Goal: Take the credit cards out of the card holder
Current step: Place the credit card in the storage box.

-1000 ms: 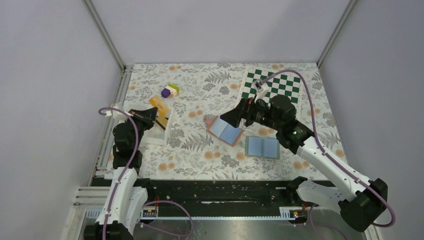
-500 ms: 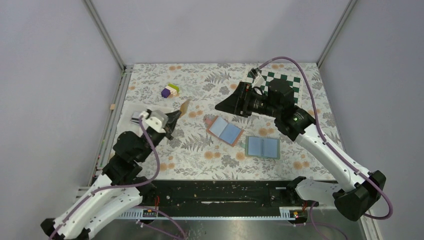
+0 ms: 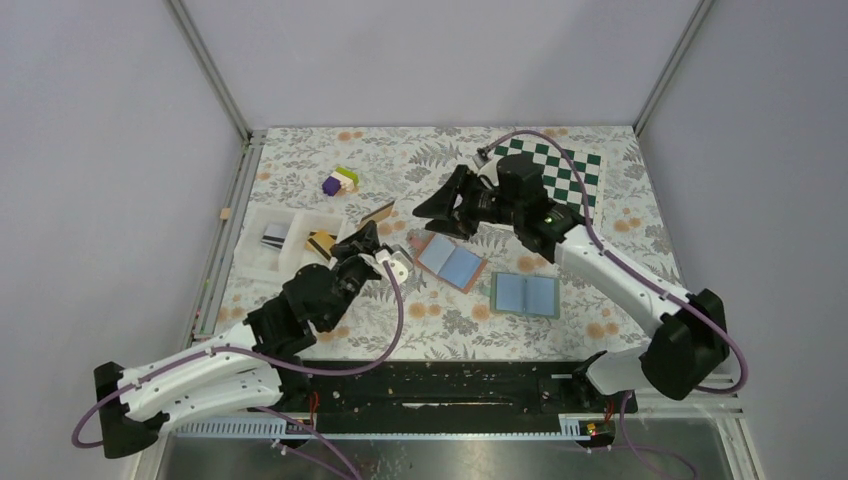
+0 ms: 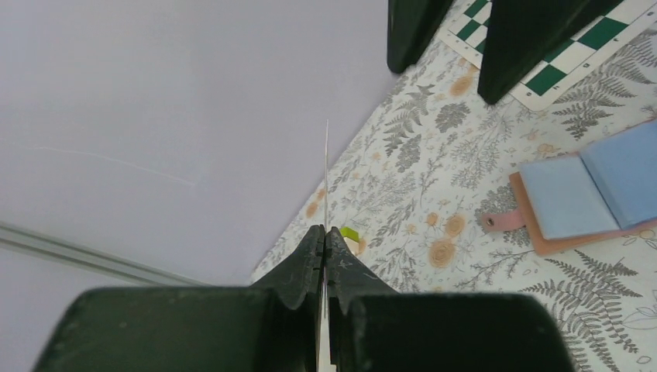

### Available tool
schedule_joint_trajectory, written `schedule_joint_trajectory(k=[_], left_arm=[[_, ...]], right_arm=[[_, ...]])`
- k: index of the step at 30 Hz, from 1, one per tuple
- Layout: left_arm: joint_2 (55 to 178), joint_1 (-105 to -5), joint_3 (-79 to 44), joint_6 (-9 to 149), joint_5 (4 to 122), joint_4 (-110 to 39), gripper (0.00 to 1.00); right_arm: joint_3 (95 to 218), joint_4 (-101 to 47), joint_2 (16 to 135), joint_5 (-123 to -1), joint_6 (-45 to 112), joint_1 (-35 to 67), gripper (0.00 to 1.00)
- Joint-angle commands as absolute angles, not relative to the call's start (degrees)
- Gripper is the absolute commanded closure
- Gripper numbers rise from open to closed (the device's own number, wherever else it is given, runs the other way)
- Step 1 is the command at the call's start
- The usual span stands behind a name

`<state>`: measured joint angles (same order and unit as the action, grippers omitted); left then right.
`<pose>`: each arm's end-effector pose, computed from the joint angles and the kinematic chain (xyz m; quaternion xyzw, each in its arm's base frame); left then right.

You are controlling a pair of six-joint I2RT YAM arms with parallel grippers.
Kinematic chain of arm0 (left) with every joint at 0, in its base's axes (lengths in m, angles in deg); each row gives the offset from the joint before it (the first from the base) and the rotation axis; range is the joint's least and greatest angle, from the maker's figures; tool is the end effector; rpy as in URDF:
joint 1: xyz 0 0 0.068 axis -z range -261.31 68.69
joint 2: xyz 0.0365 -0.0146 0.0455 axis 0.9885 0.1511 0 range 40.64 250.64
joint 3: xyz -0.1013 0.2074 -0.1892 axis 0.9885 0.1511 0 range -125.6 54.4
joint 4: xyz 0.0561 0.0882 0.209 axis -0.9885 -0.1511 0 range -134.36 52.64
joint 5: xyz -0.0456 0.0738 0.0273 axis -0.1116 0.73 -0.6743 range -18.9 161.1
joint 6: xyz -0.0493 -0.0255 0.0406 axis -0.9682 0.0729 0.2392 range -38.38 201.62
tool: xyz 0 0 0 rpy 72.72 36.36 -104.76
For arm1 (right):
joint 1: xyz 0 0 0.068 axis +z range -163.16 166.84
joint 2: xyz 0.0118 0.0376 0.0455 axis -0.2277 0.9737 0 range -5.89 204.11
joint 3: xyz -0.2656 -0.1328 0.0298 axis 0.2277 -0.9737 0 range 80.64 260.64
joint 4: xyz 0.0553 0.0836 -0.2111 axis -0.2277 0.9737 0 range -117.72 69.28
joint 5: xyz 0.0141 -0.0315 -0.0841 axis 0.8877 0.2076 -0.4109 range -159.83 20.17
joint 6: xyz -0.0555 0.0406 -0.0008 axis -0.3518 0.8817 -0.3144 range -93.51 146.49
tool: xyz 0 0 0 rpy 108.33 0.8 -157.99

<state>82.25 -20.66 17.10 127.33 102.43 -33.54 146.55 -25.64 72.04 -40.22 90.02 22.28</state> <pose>0.0954 -0.1107 0.3490 0.4335 0.5619 0.1020 0.6971 0.2291 0.1968 0.3815 0.0326 0.7778 0.5828 0.2331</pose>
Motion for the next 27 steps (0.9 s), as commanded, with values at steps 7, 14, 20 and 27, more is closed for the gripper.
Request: schedule_joint_trajectory(k=[7, 14, 20, 27], left_arm=[[82.7, -17.2, 19.5, 134.9, 109.0, -26.0, 1.0], [84.8, -16.9, 20.3, 135.8, 109.2, -24.5, 1.0], [85.5, -16.2, 20.0, 135.9, 109.3, -24.1, 1.0], [86.9, -14.7, 20.4, 137.2, 110.1, -24.1, 1.0]], right_arm=[[147.8, -41.5, 78.3, -39.3, 104.0, 25.7, 0.37], [145.4, -45.8, 77.3, -42.4, 105.2, 25.9, 0.39], [148.7, -39.0, 79.5, -40.0, 102.4, 26.9, 0.44], [149.1, -39.1, 80.8, -38.8, 102.7, 27.2, 0.75]])
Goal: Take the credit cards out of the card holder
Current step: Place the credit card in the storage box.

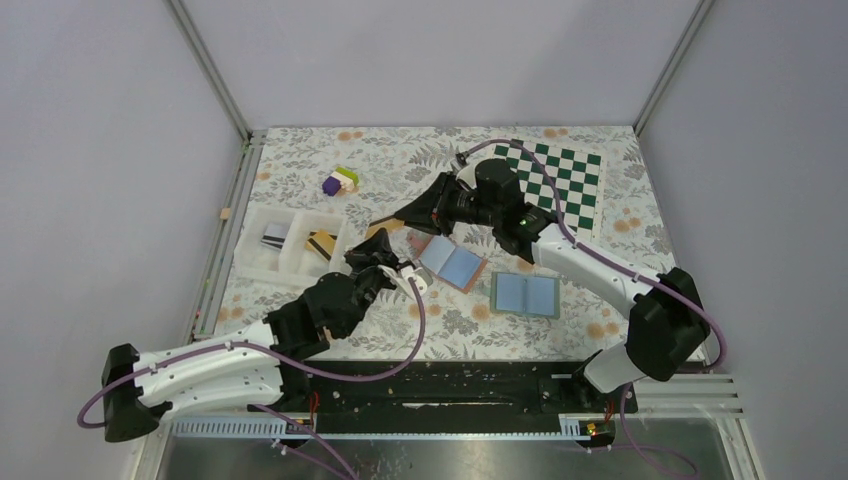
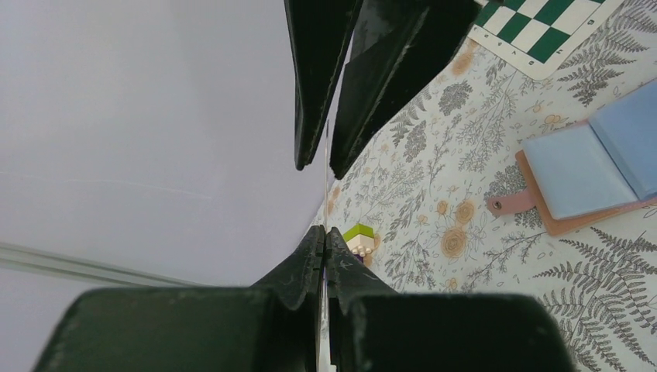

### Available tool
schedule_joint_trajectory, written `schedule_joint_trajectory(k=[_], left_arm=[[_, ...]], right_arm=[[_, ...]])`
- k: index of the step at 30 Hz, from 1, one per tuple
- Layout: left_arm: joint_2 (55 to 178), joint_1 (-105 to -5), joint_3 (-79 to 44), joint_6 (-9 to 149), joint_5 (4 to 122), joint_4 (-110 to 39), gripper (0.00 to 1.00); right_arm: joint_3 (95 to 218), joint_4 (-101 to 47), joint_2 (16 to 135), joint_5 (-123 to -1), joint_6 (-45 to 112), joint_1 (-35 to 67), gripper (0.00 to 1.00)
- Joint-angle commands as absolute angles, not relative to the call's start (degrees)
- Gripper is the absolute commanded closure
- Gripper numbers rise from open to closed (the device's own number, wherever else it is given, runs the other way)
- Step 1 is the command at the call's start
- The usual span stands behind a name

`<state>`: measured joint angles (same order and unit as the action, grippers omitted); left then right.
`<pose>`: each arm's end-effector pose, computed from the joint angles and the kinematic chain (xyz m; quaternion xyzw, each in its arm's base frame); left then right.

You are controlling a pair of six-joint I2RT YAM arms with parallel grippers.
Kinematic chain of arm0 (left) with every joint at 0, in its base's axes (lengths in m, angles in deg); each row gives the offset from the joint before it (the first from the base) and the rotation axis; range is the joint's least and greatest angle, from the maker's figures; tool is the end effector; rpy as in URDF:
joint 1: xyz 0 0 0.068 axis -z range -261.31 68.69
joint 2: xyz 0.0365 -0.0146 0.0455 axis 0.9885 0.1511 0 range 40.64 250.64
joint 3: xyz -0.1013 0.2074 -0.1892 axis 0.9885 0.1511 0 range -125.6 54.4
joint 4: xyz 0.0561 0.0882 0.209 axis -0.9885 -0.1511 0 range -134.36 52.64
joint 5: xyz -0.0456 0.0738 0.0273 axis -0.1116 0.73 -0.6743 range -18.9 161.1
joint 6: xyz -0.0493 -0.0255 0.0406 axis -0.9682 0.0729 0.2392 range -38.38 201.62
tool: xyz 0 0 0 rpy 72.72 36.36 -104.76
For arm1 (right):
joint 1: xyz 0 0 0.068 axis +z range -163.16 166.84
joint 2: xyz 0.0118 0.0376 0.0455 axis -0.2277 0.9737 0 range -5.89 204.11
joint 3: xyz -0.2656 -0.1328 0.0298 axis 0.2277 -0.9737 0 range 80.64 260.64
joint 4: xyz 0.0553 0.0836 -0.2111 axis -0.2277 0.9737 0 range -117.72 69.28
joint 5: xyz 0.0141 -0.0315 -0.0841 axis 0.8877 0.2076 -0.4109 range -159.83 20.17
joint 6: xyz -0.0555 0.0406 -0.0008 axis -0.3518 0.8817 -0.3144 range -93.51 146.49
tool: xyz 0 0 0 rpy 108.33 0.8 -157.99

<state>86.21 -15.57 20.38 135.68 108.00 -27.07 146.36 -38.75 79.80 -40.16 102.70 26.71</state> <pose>0.0952 -0.1302 0.3341 0.4757 0.5315 0.1576 0.6829 0.2446 0.2402 0.3670 0.0711 0.7501 0.6359 0.1674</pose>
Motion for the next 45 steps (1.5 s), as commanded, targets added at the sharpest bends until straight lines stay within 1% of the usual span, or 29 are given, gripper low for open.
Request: schedule_joint_trajectory(k=[1, 3, 4, 6, 7, 8, 9, 10, 13, 17, 21, 24, 29, 31, 33, 37, 39, 41, 43, 45], left_arm=[[87.0, -14.6, 20.7, 137.4, 110.2, -23.7, 1.0], [86.8, -14.5, 20.8, 137.3, 110.3, -23.4, 1.0], [86.7, -14.5, 20.9, 136.9, 110.9, -22.9, 1.0], [86.2, -14.6, 21.4, 135.2, 112.9, -19.6, 0.98], [85.4, -14.7, 21.6, 134.5, 113.6, -18.7, 0.86], [84.5, -14.8, 21.6, 133.4, 113.8, -18.5, 0.62], [83.3, -14.9, 21.4, 131.4, 113.9, -19.2, 0.51], [82.2, -15.0, 20.2, 128.7, 113.1, -22.0, 0.45], [79.1, -16.9, 15.8, 119.5, 110.4, -30.2, 0.37], [75.0, -20.8, 12.5, 103.4, 104.6, -40.5, 0.34], [71.9, -28.7, 10.5, 78.2, 94.8, -43.7, 0.3], [72.9, -33.7, 8.1, 61.0, 87.9, -43.8, 0.3], [75.5, -36.8, 4.5, 45.5, 84.3, -44.0, 0.28], [76.7, -38.1, 4.3, 41.3, 80.7, -42.6, 0.28], [78.0, -39.1, 4.8, 38.5, 76.4, -40.4, 0.28], [79.6, -40.4, 4.9, 33.3, 76.8, -40.1, 0.28], [79.1, -40.4, 7.6, 31.2, 77.0, -33.6, 0.3], [78.6, -40.7, 8.9, 33.5, 76.5, -30.8, 0.32], [78.7, -41.2, 5.5, 38.0, 76.5, -35.9, 0.32], [78.7, -41.3, 0.9, 43.4, 76.4, -43.0, 0.3]], right_arm=[[149.3, -39.0, 80.9, -38.5, 102.7, 27.2, 0.81], [149.1, -39.1, 80.9, -38.1, 102.4, 27.2, 0.96], [148.9, -39.4, 80.7, -38.1, 102.2, 27.3, 1.0], [147.7, -40.9, 80.1, -38.6, 101.4, 27.3, 1.0], [147.0, -41.9, 79.6, -39.4, 100.8, 27.2, 1.0], [146.1, -43.0, 79.1, -40.3, 100.0, 27.1, 1.0], [145.2, -44.2, 78.4, -41.5, 99.0, 27.0, 1.0], [144.4, -45.1, 77.7, -43.2, 98.3, 26.9, 1.0], [140.6, -50.3, 75.0, -46.2, 97.4, 26.4, 1.0], [135.0, -58.3, 71.2, -50.1, 97.1, 25.4, 1.0], [128.5, -70.1, 68.5, -54.3, 95.4, 25.3, 1.0], [125.6, -79.6, 68.5, -55.1, 96.2, 25.3, 1.0], [122.1, -90.9, 69.2, -54.8, 100.5, 25.1, 1.0], [121.0, -95.3, 69.7, -54.8, 102.9, 25.1, 1.0], [121.9, -96.6, 70.4, -52.3, 104.8, 25.0, 1.0], [121.1, -98.0, 69.8, -52.6, 105.8, 25.0, 1.0], [120.9, -96.9, 69.2, -52.6, 105.3, 25.0, 1.0], [123.2, -93.4, 69.5, -47.3, 104.2, 24.4, 1.0], [125.3, -90.9, 70.4, -39.5, 103.4, 23.1, 1.0], [125.6, -89.7, 70.9, -31.6, 103.6, 20.9, 1.0]])
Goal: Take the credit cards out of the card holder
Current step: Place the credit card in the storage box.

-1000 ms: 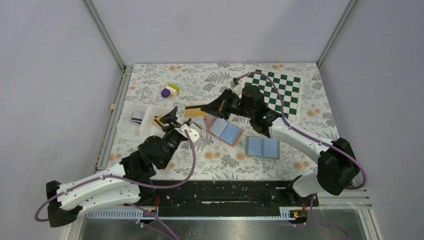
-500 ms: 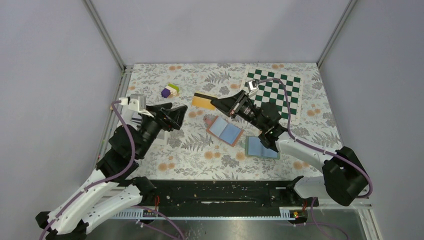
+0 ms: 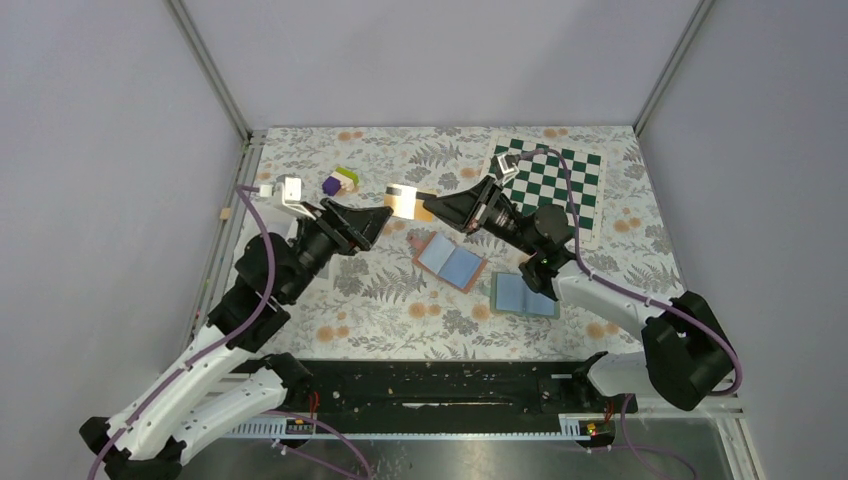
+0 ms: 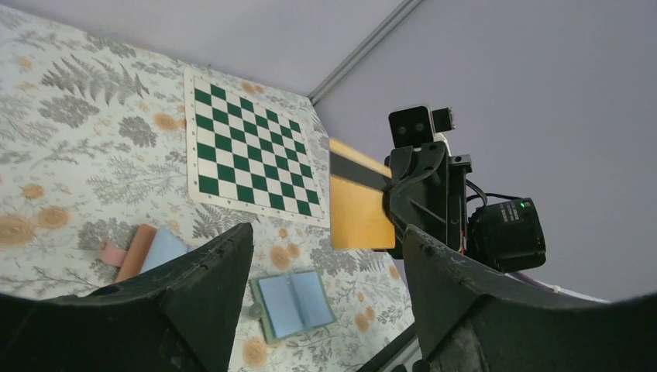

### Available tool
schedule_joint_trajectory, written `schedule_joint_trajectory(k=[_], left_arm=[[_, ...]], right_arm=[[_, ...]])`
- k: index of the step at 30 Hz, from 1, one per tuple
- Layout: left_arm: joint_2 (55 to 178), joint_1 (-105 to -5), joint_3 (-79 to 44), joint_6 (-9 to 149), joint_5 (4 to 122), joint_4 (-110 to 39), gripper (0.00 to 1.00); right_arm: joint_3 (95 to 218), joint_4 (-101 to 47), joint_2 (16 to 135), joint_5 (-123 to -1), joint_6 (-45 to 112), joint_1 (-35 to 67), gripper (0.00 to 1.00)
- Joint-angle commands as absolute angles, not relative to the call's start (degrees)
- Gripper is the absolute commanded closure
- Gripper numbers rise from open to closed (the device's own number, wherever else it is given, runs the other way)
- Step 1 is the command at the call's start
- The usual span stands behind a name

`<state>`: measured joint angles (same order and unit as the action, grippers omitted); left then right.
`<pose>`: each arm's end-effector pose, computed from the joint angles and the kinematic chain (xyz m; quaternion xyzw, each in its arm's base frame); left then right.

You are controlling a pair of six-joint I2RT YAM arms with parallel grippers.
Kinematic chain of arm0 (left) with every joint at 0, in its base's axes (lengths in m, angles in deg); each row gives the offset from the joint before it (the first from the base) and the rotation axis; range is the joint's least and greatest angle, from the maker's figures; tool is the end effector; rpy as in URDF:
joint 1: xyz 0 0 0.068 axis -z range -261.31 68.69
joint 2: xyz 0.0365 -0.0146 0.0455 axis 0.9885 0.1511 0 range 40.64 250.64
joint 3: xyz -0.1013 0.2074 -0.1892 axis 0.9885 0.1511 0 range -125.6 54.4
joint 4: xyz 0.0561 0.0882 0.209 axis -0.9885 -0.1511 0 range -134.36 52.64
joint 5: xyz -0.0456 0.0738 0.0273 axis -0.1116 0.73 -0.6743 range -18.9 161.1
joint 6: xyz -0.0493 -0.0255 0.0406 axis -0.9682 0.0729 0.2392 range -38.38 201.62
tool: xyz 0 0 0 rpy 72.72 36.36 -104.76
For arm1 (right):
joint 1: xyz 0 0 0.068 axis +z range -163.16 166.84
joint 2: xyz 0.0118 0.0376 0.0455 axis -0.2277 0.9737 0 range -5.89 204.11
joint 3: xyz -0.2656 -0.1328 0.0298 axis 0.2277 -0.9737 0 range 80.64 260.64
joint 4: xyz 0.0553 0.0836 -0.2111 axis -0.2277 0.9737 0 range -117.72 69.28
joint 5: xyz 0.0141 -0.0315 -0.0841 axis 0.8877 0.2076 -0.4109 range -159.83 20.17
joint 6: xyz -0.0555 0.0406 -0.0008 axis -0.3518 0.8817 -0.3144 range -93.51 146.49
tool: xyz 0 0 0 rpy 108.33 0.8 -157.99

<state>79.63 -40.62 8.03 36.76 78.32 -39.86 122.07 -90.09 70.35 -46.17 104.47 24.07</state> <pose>0.1019 -0.0785 0.3944 -0.0709 0.6729 -0.4679 0.5685 0.2035 0.1827 0.3798 0.0124 0.5367 0.7636 0.3587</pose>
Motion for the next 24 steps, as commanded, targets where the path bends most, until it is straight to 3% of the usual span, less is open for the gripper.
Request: schedule_joint_trajectory(k=[1, 6, 11, 17, 24], left_arm=[[78.5, -41.4, -0.7, 45.0, 75.0, -45.7, 0.29], [81.3, -41.6, -10.4, 50.4, 69.0, -63.9, 0.28], [88.2, -41.7, -19.1, 54.9, 55.4, -75.9, 0.31], [95.5, -41.8, -25.0, 57.8, 40.6, -78.8, 0.46], [100.5, -41.8, -25.5, 59.1, 35.5, -78.8, 0.48]], right_arm=[[125.7, -89.3, 71.3, -27.6, 103.8, 19.9, 1.0], [129.2, -90.3, 73.7, -8.4, 104.7, 18.3, 1.0], [129.1, -99.2, 74.9, -0.5, 111.1, 18.3, 1.0], [130.1, -103.1, 75.6, 2.8, 115.1, 18.4, 1.0], [130.2, -103.1, 74.3, 2.3, 115.4, 18.4, 1.0]])
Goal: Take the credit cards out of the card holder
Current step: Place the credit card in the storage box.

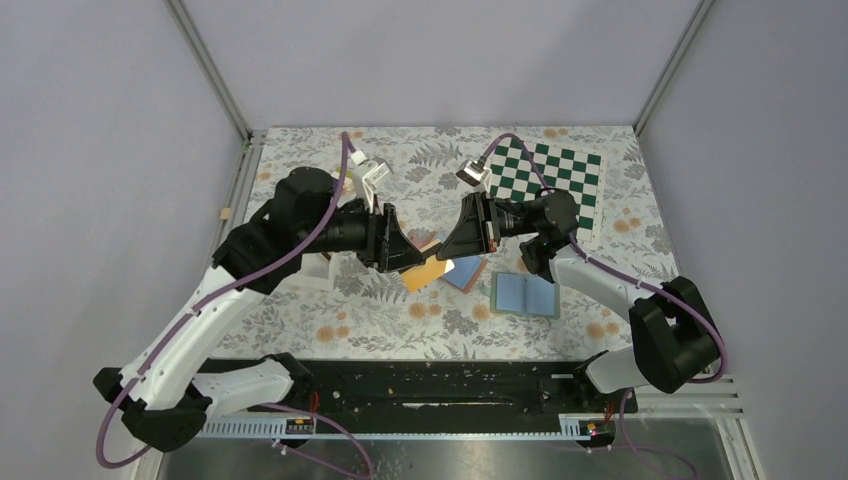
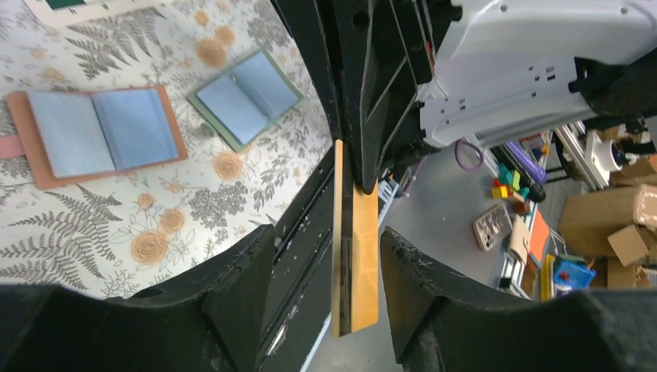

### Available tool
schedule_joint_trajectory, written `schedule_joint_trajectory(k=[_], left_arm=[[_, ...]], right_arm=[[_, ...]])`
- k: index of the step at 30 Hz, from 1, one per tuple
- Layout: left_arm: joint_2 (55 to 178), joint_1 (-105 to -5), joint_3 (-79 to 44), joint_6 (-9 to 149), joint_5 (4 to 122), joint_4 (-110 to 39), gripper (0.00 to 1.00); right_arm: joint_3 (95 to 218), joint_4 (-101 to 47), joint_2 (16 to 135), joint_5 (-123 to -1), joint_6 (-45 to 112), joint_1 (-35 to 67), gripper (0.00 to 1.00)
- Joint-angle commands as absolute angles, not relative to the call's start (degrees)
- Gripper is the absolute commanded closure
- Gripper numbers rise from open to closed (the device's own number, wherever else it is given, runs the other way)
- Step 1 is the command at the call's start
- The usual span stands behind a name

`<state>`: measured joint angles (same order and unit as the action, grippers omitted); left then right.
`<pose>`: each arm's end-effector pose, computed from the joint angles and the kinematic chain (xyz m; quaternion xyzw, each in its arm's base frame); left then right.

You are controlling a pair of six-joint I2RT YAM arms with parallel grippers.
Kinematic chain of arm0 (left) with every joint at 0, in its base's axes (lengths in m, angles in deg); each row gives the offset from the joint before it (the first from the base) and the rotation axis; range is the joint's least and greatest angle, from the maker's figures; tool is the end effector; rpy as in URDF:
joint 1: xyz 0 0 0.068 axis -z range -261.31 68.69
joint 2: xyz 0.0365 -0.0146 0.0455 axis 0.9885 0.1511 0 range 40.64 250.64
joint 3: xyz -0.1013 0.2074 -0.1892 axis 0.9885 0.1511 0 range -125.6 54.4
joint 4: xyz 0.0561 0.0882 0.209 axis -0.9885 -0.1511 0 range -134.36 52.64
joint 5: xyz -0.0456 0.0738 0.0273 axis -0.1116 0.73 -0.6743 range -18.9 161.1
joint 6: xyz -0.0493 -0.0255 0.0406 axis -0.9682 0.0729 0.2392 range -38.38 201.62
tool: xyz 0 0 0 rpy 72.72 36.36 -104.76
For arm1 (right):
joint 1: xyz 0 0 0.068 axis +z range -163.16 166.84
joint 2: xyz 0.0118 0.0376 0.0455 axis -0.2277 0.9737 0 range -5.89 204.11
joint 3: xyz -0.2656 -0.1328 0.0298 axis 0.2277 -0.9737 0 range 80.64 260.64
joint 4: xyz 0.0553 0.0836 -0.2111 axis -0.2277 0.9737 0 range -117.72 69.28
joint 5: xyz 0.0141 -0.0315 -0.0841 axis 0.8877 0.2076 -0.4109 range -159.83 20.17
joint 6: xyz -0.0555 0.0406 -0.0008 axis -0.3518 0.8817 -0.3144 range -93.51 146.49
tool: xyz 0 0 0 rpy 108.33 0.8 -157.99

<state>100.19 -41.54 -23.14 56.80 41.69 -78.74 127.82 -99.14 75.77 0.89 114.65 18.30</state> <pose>0.1140 -0.1305 0.4388 0.2434 0.7834 -0.4631 0.3356 0.1969 0.1820 0.3840 -0.2826 0.5665 0.7607 0.1435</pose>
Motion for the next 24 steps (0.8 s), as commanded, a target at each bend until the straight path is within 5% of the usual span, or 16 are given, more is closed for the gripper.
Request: schedule_joint_trajectory(k=[1, 4, 9, 11, 16, 20, 24], left_arm=[[100.8, -41.8, -24.6, 59.5, 34.1, -78.2, 0.48], [101.8, -41.8, -22.9, 59.5, 29.6, -76.1, 0.57], [101.7, -42.2, -22.5, 59.0, 29.6, -74.5, 1.0], [100.9, -43.1, -22.3, 58.6, 31.1, -74.4, 1.0], [96.0, -51.1, -15.4, 54.1, 32.2, -70.0, 1.0], [90.2, -67.6, -6.1, 44.9, 33.6, -65.0, 1.0], [79.6, -83.1, 6.4, 34.5, 50.3, -60.8, 1.0]], right_arm=[[130.2, -103.2, 74.2, 2.3, 115.4, 18.4, 1.0], [130.6, -102.6, 74.5, 3.5, 115.4, 18.3, 1.0], [130.4, -102.6, 75.0, 3.7, 116.0, 18.4, 0.89], [130.5, -102.5, 74.8, 2.4, 116.2, 18.3, 0.82], [129.7, -102.1, 73.4, -7.9, 119.5, 14.8, 0.3], [127.6, -98.6, 70.8, -13.2, 119.9, 11.1, 0.24], [125.7, -94.7, 68.0, -14.5, 117.7, 9.5, 0.14]])
